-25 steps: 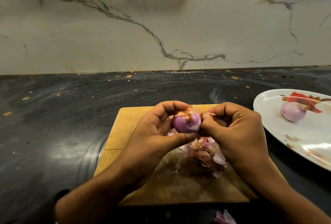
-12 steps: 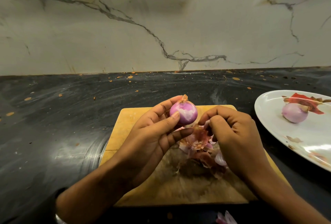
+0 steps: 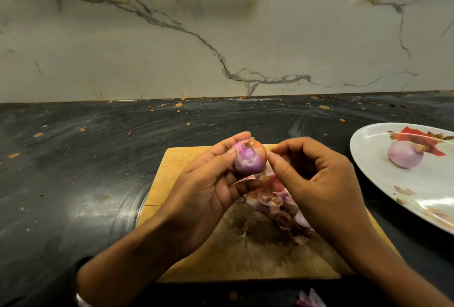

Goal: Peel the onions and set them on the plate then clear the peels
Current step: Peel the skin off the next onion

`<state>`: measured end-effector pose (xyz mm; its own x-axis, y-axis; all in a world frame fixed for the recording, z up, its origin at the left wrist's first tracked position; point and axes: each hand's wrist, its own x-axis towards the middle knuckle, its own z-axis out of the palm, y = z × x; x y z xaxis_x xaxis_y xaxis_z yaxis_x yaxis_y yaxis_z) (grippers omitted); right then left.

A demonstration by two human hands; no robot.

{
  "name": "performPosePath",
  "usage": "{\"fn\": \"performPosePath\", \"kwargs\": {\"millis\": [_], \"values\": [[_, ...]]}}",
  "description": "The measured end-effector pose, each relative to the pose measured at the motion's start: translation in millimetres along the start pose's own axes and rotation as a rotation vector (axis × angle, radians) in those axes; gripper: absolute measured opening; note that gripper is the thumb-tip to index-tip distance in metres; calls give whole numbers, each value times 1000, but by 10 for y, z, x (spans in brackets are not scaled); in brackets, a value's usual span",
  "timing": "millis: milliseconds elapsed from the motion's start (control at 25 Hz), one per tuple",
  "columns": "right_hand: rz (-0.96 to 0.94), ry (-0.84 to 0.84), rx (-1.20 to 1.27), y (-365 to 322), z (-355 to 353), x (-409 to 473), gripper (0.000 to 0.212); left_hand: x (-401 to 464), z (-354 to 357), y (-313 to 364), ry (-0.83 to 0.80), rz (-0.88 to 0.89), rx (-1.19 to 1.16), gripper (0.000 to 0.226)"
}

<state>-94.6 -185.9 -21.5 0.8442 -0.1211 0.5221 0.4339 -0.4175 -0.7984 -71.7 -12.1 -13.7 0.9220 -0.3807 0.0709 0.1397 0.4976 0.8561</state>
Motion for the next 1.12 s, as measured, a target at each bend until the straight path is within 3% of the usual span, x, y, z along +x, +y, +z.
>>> {"fn": "performPosePath", "kwargs": {"millis": [120, 360, 880, 1120], "values": [[8, -21, 86, -24, 8, -4, 18, -4, 0, -10, -11, 0, 22, 43], [-19, -16, 95, -33, 12, -9, 19, -16, -21, -31, -31, 52, 159, 45], [-293, 117, -199, -4, 32, -47, 5, -54, -15, -92, -3, 183, 425, 45], [-264, 164, -216, -15, 40, -60, 7, -58, 14, -95, -12, 176, 408, 46]]}}
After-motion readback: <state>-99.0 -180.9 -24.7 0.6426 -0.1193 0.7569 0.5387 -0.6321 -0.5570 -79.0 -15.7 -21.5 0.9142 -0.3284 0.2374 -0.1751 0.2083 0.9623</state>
